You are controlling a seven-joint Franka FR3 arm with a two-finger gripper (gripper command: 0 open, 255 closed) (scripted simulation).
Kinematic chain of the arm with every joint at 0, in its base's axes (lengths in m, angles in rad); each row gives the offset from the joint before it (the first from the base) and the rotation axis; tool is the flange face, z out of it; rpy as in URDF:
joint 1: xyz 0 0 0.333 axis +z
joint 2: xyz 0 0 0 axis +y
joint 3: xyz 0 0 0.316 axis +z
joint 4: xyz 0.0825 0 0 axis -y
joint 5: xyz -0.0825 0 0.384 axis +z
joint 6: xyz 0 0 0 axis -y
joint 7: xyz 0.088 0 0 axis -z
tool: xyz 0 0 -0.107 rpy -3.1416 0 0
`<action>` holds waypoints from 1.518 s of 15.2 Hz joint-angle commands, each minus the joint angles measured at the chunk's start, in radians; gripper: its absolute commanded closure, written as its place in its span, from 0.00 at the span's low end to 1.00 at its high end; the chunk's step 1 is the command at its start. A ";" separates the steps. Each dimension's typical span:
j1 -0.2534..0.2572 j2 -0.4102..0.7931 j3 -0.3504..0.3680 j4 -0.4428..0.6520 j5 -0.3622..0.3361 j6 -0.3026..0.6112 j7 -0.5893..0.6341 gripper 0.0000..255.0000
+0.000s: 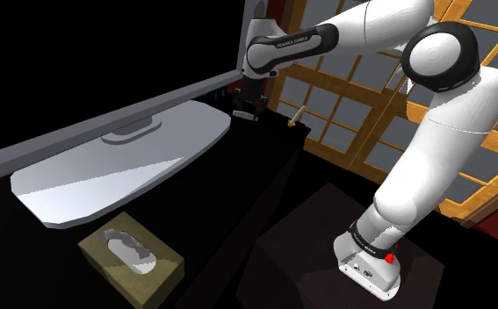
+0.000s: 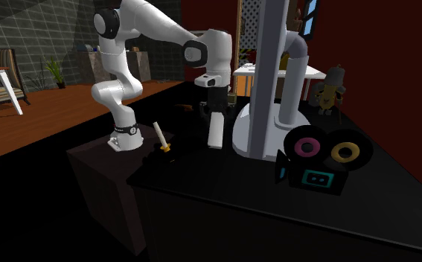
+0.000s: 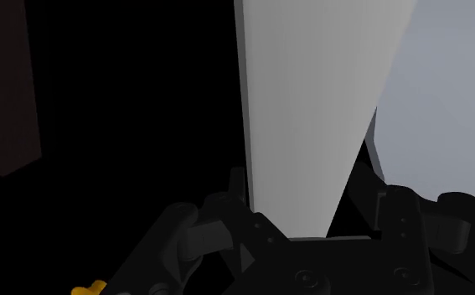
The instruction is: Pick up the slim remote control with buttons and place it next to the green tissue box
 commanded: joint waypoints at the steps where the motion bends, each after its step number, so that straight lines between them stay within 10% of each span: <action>1: -0.001 -0.011 0.000 0.017 0.004 -0.028 -0.004 1.00; 23: -0.001 -0.053 0.004 0.262 0.019 -0.312 -0.018 1.00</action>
